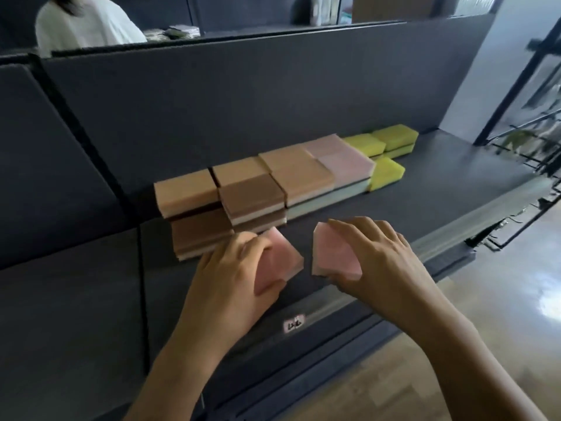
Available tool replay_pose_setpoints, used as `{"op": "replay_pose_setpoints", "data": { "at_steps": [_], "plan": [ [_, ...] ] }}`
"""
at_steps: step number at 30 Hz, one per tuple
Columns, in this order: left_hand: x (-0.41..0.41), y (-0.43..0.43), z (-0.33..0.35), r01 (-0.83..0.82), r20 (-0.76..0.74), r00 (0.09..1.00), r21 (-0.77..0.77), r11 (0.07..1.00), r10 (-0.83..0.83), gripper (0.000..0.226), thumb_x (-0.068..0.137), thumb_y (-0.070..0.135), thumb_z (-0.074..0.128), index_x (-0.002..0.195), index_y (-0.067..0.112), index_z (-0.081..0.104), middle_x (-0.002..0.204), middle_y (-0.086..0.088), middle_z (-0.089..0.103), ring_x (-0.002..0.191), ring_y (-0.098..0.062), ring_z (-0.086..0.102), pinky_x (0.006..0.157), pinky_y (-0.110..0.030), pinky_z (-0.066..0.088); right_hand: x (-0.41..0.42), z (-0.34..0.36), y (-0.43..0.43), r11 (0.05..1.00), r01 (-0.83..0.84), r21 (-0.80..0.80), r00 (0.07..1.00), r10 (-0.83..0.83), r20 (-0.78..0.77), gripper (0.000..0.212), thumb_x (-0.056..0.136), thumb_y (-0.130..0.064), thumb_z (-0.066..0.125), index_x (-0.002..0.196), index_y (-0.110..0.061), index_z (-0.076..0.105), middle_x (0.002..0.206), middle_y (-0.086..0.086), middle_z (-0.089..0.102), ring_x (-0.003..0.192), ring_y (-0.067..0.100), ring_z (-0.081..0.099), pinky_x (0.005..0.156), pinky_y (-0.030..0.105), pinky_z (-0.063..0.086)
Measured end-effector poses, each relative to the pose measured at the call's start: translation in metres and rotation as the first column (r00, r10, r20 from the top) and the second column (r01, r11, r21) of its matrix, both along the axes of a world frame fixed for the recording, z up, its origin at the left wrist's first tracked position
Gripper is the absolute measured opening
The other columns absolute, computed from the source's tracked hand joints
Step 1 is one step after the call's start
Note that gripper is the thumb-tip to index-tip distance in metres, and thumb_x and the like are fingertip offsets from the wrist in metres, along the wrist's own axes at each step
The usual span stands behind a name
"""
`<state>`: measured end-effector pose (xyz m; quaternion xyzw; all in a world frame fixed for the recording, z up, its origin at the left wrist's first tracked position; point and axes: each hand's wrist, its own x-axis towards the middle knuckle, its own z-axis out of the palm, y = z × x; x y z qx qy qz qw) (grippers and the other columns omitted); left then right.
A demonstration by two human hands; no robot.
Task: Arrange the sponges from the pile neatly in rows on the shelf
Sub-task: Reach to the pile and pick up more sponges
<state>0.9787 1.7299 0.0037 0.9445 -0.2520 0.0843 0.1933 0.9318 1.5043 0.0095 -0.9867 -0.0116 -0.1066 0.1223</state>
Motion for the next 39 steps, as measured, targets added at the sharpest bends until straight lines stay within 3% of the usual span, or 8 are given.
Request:
{"op": "replay_pose_setpoints", "data": {
  "at_steps": [8,15,24,32,39],
  "plan": [
    [0.009,-0.131,-0.005,0.028,-0.002,1.000,-0.015,0.999,-0.028,0.049,0.076,0.050,0.065,0.119,0.029,0.054,0.127,0.009,0.052,0.110,-0.014,0.053,0.091,-0.035,0.046,-0.002,-0.005,-0.133,0.999,0.044,-0.014,0.999,-0.044,0.009,0.086,0.070,-0.053,0.081,0.144,-0.029,0.044,0.134,-0.004,0.054,0.118,0.027,0.051,0.096,0.043,0.045],
    [0.026,-0.195,-0.005,0.070,-0.030,0.997,0.003,0.998,-0.070,0.051,0.079,0.050,0.068,0.123,0.031,0.051,0.131,0.011,0.049,0.114,-0.009,0.049,0.093,-0.029,0.042,0.010,-0.005,-0.189,0.998,0.057,-0.017,0.998,-0.057,-0.001,0.085,0.073,-0.054,0.079,0.146,-0.028,0.043,0.136,-0.003,0.053,0.120,0.026,0.049,0.097,0.042,0.044],
    [0.061,-0.233,-0.015,0.126,-0.053,0.991,0.023,0.992,-0.125,0.052,0.079,0.049,0.068,0.124,0.031,0.049,0.131,0.012,0.048,0.114,-0.009,0.049,0.094,-0.029,0.043,0.038,-0.005,-0.222,0.994,0.106,-0.021,0.994,-0.106,-0.023,0.084,0.073,-0.055,0.078,0.146,-0.030,0.042,0.137,-0.003,0.052,0.123,0.026,0.048,0.098,0.042,0.043],
    [0.080,-0.246,-0.023,0.177,-0.094,0.981,0.064,0.982,-0.171,0.055,0.083,0.054,0.061,0.131,0.035,0.042,0.134,0.014,0.044,0.115,-0.005,0.046,0.093,-0.020,0.032,0.061,-0.004,-0.232,0.993,0.111,-0.034,0.992,-0.112,-0.052,0.086,0.074,-0.058,0.075,0.147,-0.029,0.041,0.140,-0.002,0.051,0.125,0.026,0.047,0.099,0.042,0.042],
    [0.077,-0.250,-0.021,0.146,-0.122,0.983,0.064,0.987,-0.138,0.054,0.081,0.052,0.061,0.129,0.033,0.046,0.132,0.013,0.047,0.115,-0.008,0.047,0.091,-0.019,0.028,0.061,-0.006,-0.241,0.998,0.069,-0.008,0.995,-0.070,-0.077,0.083,0.076,-0.055,0.074,0.147,-0.029,0.041,0.140,-0.003,0.050,0.124,0.026,0.046,0.099,0.042,0.041]
  ]
}}
